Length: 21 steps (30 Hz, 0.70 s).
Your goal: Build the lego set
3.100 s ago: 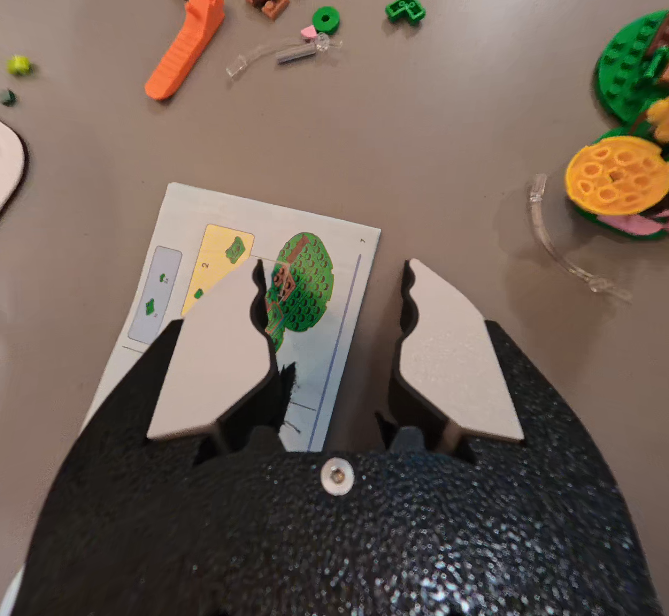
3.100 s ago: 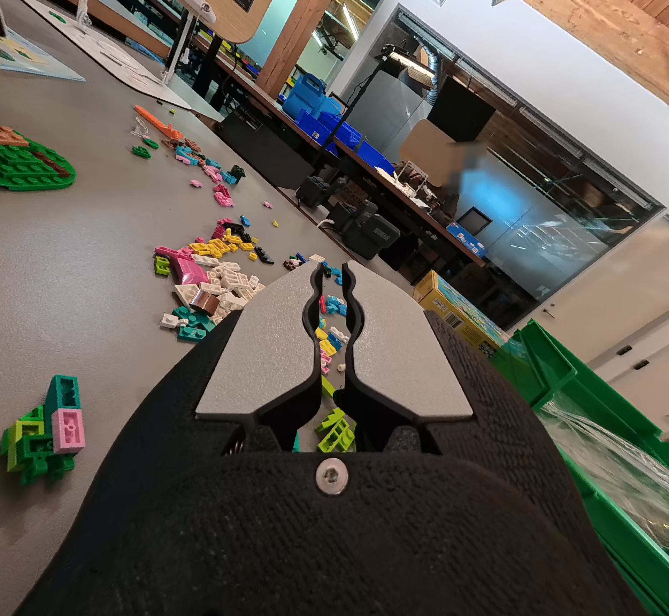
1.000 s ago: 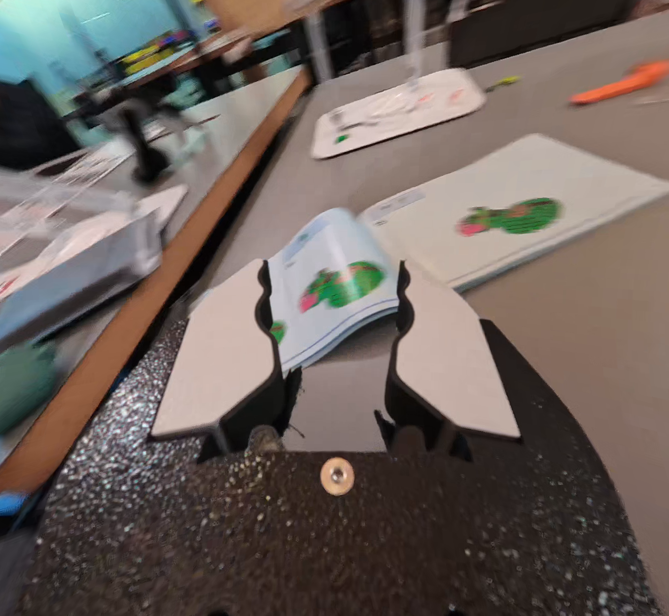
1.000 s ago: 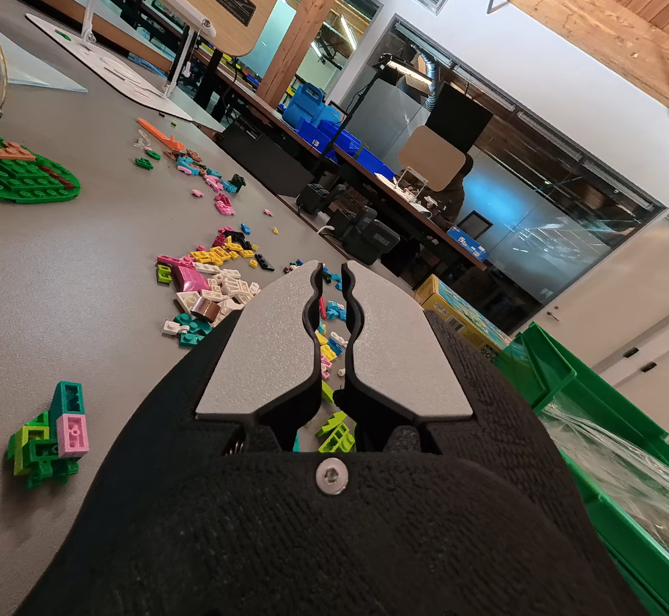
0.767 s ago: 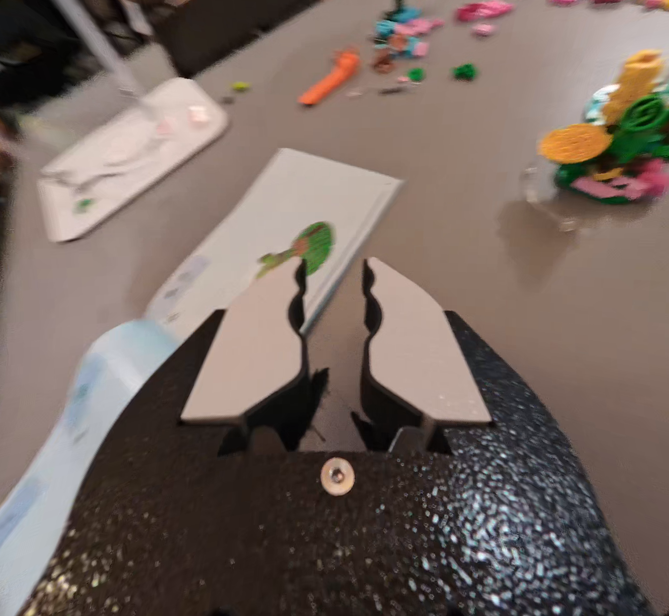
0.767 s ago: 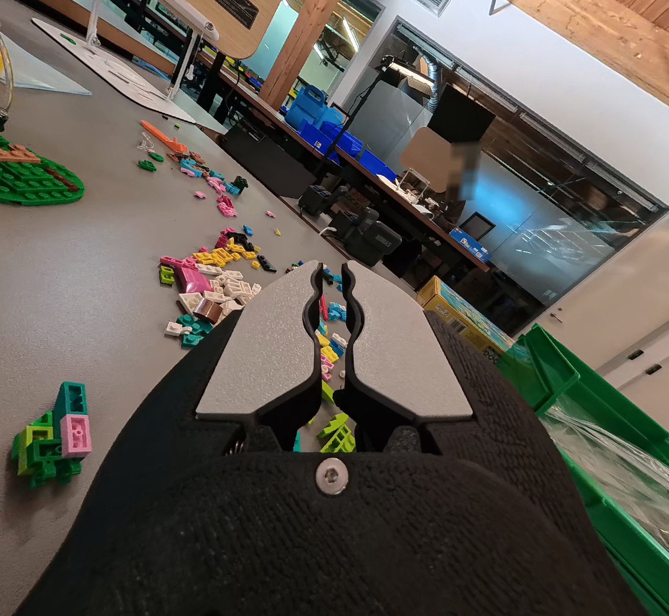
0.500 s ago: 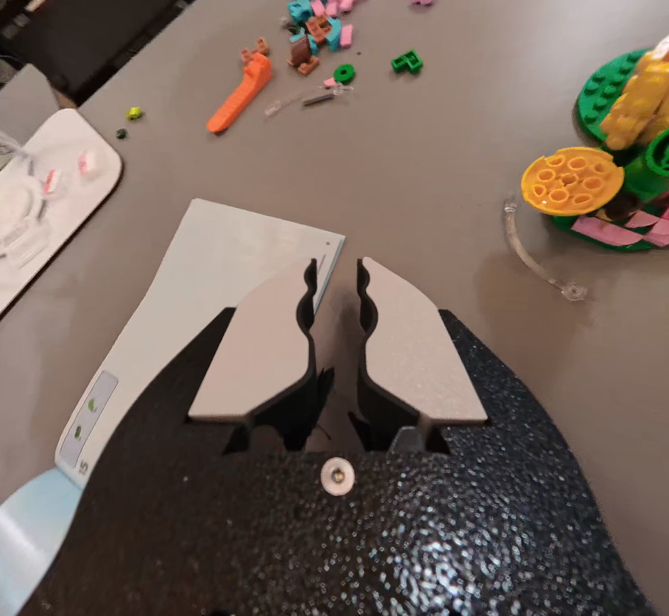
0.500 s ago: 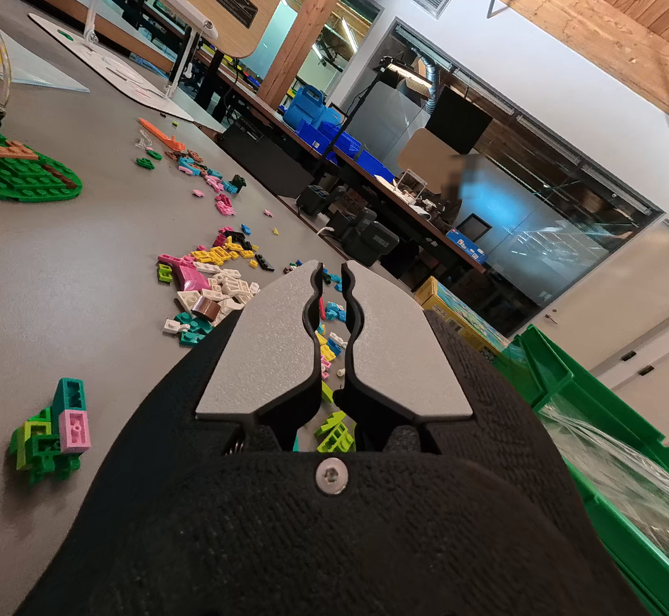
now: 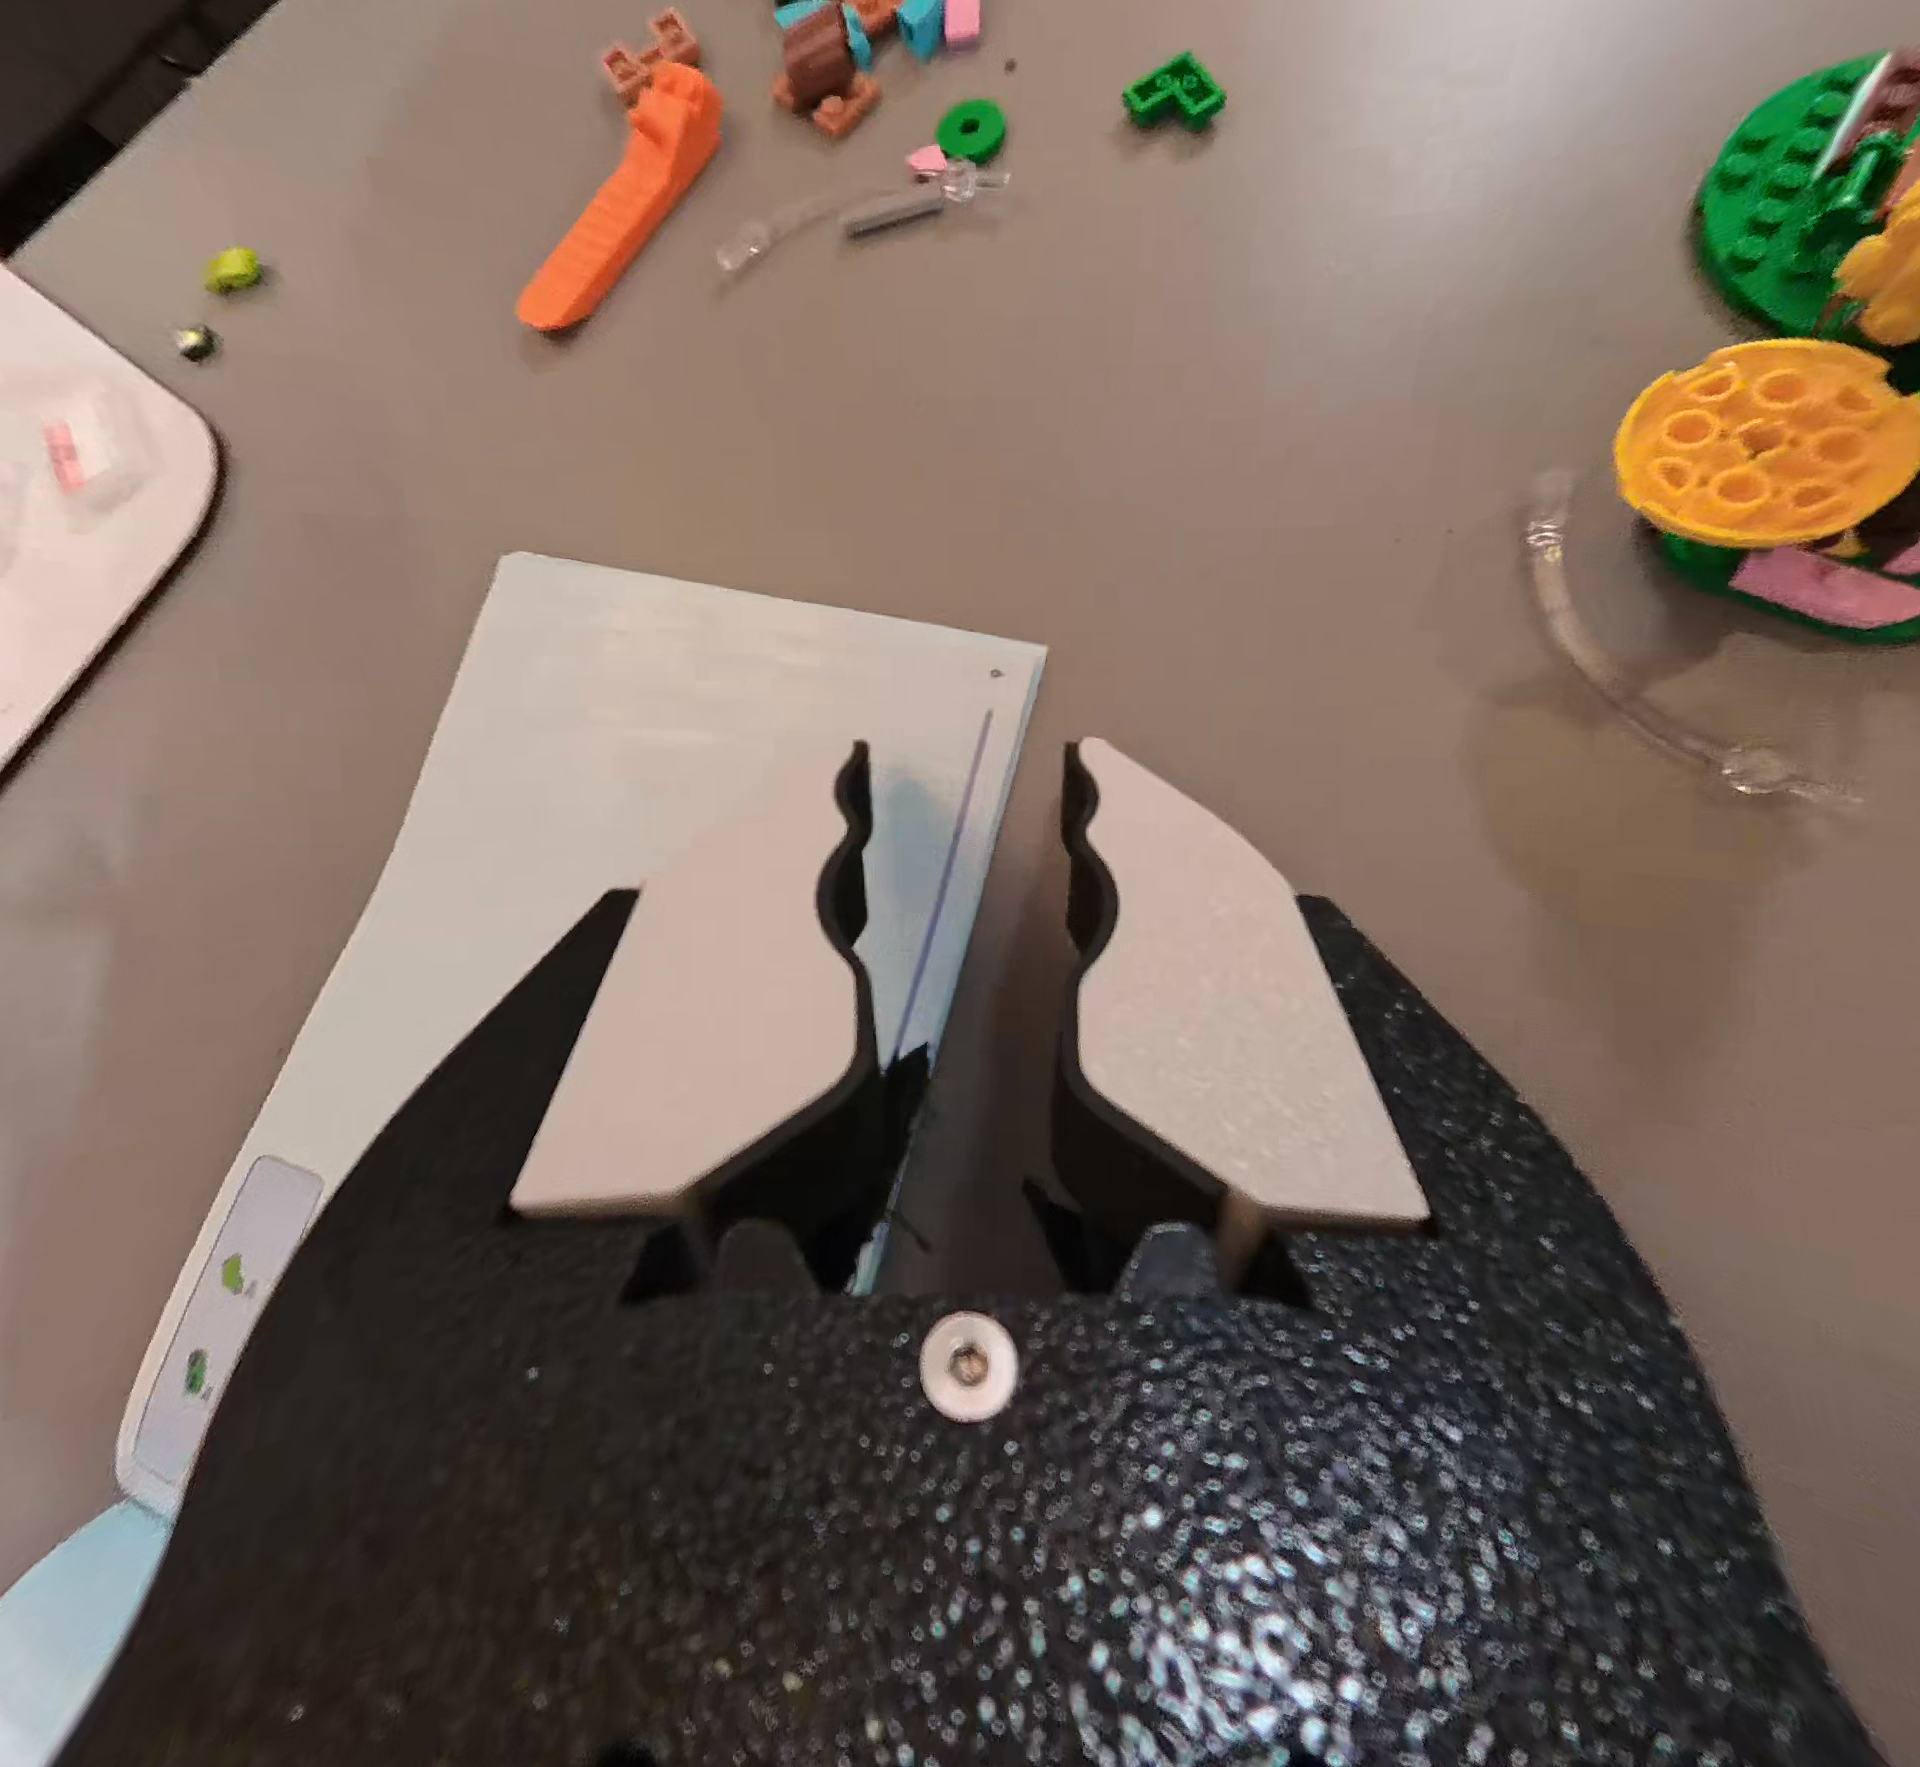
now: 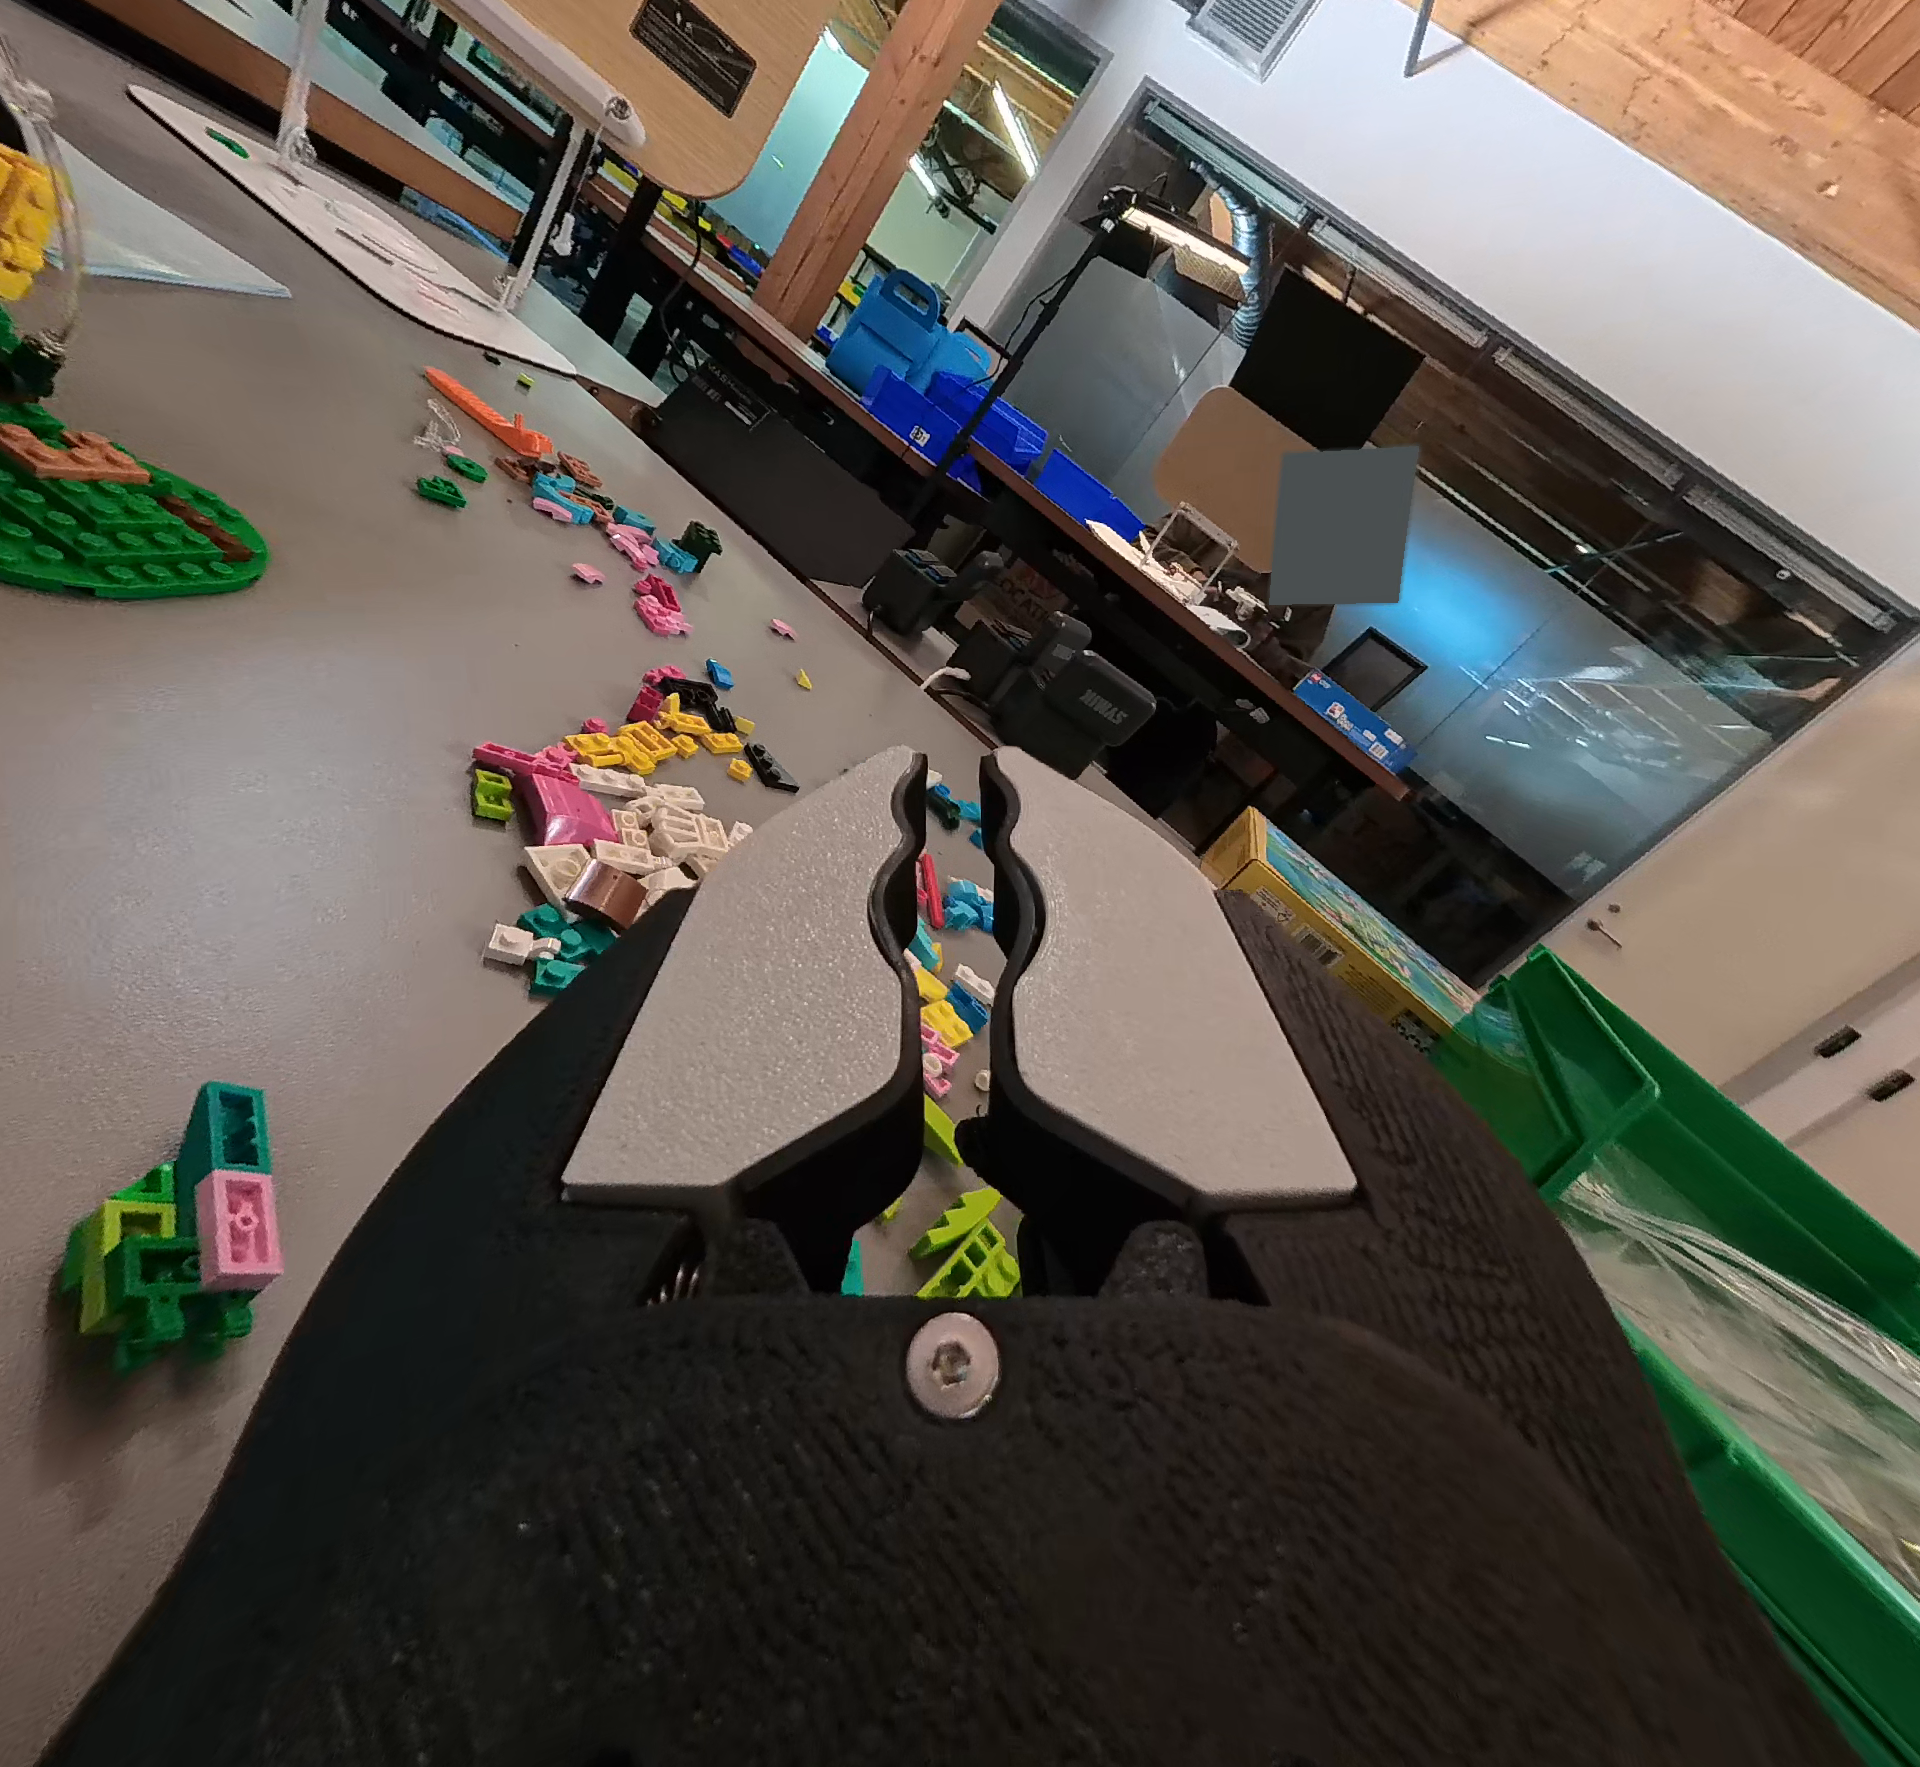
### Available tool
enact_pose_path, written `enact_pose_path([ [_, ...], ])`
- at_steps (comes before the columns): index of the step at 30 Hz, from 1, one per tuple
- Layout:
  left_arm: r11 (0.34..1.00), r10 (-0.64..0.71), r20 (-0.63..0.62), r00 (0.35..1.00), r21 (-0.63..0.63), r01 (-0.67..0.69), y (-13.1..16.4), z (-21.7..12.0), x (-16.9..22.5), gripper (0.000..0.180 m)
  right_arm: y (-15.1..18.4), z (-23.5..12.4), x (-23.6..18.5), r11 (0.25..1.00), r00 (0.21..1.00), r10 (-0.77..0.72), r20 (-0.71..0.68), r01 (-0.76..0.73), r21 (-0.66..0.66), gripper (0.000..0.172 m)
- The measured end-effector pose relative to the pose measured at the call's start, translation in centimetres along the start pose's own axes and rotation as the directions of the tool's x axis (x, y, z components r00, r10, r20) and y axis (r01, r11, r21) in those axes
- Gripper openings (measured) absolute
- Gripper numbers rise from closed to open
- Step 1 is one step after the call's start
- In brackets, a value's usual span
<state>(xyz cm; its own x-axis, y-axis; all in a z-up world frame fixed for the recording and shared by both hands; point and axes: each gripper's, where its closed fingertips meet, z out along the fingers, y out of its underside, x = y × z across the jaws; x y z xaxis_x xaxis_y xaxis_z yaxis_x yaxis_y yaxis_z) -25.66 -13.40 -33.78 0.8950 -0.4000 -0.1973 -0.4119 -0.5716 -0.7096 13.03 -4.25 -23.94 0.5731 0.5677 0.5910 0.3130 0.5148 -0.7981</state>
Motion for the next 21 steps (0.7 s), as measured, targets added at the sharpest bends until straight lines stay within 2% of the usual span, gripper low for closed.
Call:
enact_pose_path([
  [1, 1.000, -0.006, 0.017, 1.000, 0.014, 0.006, 0.1, -0.2, -0.3, 0.035, -0.1, 0.0, -0.1, 1.000, 1.000, 0.000, 0.003, 0.000, 0.005, 0.007],
  [6, 0.995, 0.007, 0.086, 0.996, 0.096, -0.015, -0.2, -0.8, -1.5, 0.030, 0.1, -0.1, 0.1, 1.000, 1.000, 0.018, 0.010, -0.018, 0.011, 0.007],
  [10, 0.991, 0.045, 0.122, 0.992, 0.120, -0.060, -0.9, -1.3, -1.6, 0.025, 0.3, -0.2, 1.3, 0.992, 0.992, 0.123, -0.012, -0.123, 0.023, 0.007],
  [14, 0.986, -0.034, 0.073, 0.997, 0.163, 0.022, -1.3, -0.9, -1.3, 0.040, 0.3, -0.3, 1.7, 0.986, 0.986, 0.167, -0.018, -0.166, 0.031, 0.007],
  [16, 0.980, -0.044, 0.113, 0.993, 0.197, 0.021, -1.8, -1.3, -1.8, 0.047, 0.2, -0.2, 1.4, 0.988, 0.988, 0.153, -0.013, -0.152, 0.032, 0.007],
  [19, 0.981, -0.037, 0.117, 0.992, 0.192, 0.014, -2.0, -1.6, -1.7, 0.046, 0.0, -0.1, 1.1, 0.990, 0.991, 0.136, -0.006, -0.135, 0.033, 0.007],
  [21, 0.988, -0.070, 0.054, 0.996, 0.144, 0.062, -1.4, -1.0, -1.2, 0.046, 0.0, 0.0, 1.0, 0.990, 0.991, 0.137, -0.005, -0.137, 0.033, 0.008],
])
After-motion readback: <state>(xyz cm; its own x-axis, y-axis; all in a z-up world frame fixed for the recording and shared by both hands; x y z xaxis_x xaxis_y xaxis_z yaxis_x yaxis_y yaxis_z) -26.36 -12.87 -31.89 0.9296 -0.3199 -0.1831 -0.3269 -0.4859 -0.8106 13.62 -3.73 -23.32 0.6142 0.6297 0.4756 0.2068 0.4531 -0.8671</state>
